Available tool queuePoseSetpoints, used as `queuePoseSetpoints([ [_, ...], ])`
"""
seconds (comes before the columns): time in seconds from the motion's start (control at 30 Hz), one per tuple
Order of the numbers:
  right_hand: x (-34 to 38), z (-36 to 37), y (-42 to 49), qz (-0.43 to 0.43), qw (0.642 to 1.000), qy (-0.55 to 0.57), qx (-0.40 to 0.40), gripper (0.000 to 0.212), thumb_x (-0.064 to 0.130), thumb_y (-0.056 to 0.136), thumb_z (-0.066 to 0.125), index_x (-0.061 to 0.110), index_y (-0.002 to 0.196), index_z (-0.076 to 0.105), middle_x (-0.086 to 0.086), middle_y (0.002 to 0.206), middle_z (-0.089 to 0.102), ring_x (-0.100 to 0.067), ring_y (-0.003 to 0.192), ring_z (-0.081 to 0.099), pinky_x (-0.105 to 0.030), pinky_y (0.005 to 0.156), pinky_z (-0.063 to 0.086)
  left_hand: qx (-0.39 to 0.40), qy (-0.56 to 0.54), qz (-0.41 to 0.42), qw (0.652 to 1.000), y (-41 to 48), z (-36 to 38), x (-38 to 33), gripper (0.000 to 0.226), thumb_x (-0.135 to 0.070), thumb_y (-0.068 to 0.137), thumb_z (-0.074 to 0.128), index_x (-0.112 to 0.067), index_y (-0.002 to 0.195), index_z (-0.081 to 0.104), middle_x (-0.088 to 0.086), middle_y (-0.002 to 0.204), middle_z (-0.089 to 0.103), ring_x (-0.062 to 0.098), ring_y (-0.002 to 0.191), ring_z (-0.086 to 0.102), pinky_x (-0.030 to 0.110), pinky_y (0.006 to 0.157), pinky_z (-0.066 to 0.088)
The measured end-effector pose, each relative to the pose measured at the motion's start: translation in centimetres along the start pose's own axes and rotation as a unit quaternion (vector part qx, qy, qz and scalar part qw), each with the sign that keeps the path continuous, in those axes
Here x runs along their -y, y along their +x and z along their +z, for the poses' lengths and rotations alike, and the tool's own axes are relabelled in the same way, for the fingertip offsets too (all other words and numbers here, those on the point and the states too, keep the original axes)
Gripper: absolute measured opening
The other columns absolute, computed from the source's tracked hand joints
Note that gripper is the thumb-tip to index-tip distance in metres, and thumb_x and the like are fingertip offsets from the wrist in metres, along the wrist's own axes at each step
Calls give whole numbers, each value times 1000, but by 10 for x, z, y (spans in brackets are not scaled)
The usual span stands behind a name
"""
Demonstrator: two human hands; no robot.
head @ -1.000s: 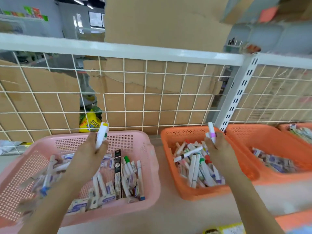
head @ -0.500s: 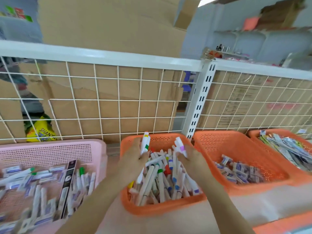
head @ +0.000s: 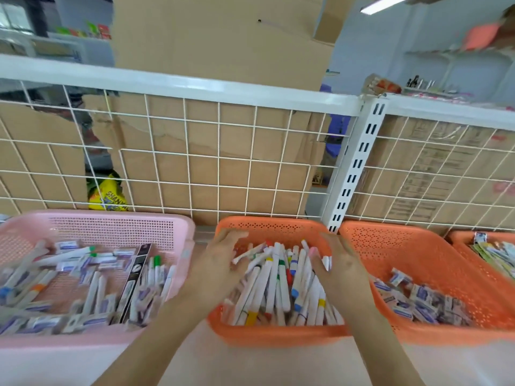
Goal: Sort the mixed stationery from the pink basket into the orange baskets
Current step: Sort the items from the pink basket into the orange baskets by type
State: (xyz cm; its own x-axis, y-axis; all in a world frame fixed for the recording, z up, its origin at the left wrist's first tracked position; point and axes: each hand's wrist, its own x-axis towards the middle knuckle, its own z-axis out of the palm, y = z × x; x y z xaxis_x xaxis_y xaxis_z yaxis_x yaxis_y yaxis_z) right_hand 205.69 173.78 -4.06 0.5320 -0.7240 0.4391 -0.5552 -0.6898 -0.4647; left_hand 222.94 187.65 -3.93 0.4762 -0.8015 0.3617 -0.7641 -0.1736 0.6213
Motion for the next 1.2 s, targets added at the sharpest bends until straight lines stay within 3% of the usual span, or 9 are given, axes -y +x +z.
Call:
queuePoseSetpoints([
  [0.2,30,14,3,-99,994,5,45,36,20,86,66,12,120,59,-7,116,58,-26,102,58,-39,85,48,-25,85,-66,994,-27,-60,49,48,-25,75,48,-12,119,60,6,115,60,30,102,58,31,84,43],
  [0.27,44,24,2,-95,994,6,54,36,26,87,62,11,120,59,-8,114,60,-30,101,59,-44,84,49,-24,96,-84,992,-36,-79,66,40,-23,84,54,-12,123,57,3,117,58,27,105,57,28,85,42],
  [0.47,94,54,0,-115,992,-2,57,46,34,79,54,6,116,62,-11,105,66,-33,90,65,-38,76,48,-14,113,-118,986,-64,-136,117,40,-15,90,59,-20,129,51,-4,129,52,18,114,53,19,84,35],
  [0.7,160,92,-7,-110,990,3,84,52,39,80,47,10,121,59,-11,116,63,-33,104,61,-42,88,47,30,129,-120,984,-79,-190,171,43,-16,90,59,-18,132,49,-3,134,51,19,125,47,16,96,28],
  [0.83,195,114,-8,-109,988,-9,108,60,47,79,36,14,125,55,-7,119,60,-30,109,57,-32,87,39,54,120,-110,985,-80,-214,203,38,-23,90,59,-34,125,48,-6,130,53,17,107,58,27,91,43],
  [0.97,224,133,-11,-98,987,-17,128,44,29,90,53,12,130,52,-10,128,56,-31,115,53,-36,95,41,82,129,-98,983,-74,-228,231,39,-23,91,58,-25,129,49,-5,130,53,8,98,51,14,79,37],
  [1.07,239,146,-11,-101,984,-19,148,41,22,92,51,12,132,49,-8,130,54,-29,119,49,-33,99,37,115,140,-92,979,-66,-233,247,39,-25,93,55,-25,131,47,-6,133,50,4,89,47,5,68,34],
  [1.13,244,155,-9,-95,975,-48,193,40,22,95,47,19,134,45,-1,132,52,-21,120,48,-30,100,34,139,135,-82,978,-59,-234,252,39,-25,93,54,-24,132,46,-6,134,50,6,90,48,6,72,34],
  [1.2,247,164,-5,-81,961,-95,245,40,20,96,45,24,136,43,3,131,53,-16,116,52,-28,97,38,157,126,-75,977,-52,-234,257,41,-25,93,55,-25,133,45,-6,135,50,9,104,53,15,87,37],
])
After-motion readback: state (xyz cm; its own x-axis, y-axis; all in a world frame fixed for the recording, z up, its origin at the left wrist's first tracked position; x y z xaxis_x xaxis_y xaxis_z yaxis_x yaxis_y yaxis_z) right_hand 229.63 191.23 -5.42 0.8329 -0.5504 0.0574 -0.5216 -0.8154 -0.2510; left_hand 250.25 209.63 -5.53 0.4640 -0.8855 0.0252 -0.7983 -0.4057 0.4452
